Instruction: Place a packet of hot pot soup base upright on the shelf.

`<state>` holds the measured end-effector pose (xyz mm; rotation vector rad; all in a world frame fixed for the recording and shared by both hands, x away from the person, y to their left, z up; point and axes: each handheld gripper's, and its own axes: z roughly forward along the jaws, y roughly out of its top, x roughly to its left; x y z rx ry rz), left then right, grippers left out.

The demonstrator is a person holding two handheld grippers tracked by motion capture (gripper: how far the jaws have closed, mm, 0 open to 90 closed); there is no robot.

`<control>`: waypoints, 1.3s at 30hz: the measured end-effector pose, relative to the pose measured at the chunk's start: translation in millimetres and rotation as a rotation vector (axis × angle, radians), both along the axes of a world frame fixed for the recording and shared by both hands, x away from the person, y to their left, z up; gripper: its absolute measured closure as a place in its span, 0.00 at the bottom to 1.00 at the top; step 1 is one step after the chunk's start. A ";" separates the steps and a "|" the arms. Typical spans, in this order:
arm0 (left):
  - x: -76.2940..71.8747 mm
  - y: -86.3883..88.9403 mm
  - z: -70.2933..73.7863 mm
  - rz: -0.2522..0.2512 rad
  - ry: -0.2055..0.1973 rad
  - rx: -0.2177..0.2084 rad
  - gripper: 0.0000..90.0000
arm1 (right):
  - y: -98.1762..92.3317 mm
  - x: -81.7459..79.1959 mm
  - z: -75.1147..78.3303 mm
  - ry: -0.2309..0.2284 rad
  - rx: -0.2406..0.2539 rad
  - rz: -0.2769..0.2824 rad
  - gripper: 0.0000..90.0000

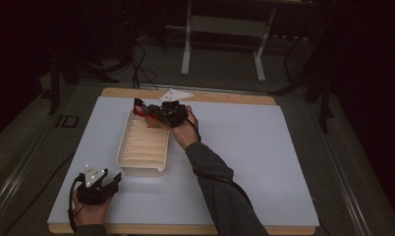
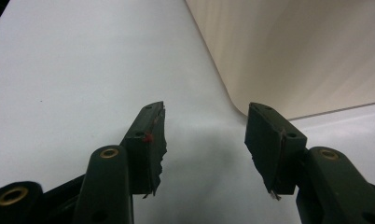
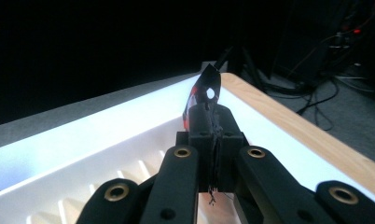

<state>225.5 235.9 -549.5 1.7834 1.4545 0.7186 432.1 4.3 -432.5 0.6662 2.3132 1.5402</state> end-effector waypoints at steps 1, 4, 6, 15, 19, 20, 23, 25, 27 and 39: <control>0.0 0.0 0.0 0.000 0.000 0.000 0.53 | 0.0 0.0 0.0 0.000 0.000 0.000 0.99; -0.2 0.1 0.1 -0.001 -0.001 -0.001 0.53 | 6.9 -3.5 -2.4 0.003 0.005 0.015 0.99; -0.2 0.2 0.1 0.000 -0.001 -0.002 0.53 | 7.5 -3.7 -3.0 0.002 0.004 0.019 0.99; -0.4 -0.2 0.1 -0.001 -0.002 0.000 0.53 | -7.0 1.5 -10.9 0.057 0.065 0.009 0.99; -0.4 -0.2 0.2 -0.001 -0.002 0.001 0.53 | -11.6 2.6 -14.2 0.069 0.081 0.003 0.99; -0.4 -0.4 0.1 0.000 0.000 0.000 0.53 | -13.6 3.9 -17.2 0.078 0.080 0.000 0.99; -0.2 -0.5 -0.1 0.000 0.001 -0.002 0.53 | -14.3 5.2 -21.4 0.091 0.080 -0.006 0.99; 0.0 -0.3 -0.1 -0.001 0.001 -0.001 0.53 | -13.4 5.7 -23.2 0.110 0.094 -0.006 0.99; 0.0 -0.2 -0.1 0.000 0.000 -0.001 0.53 | -9.1 4.9 -22.4 0.113 0.093 -0.003 0.99; -0.6 0.4 0.1 -0.002 -0.006 -0.009 0.53 | 6.3 3.2 -25.6 0.150 0.133 0.005 0.99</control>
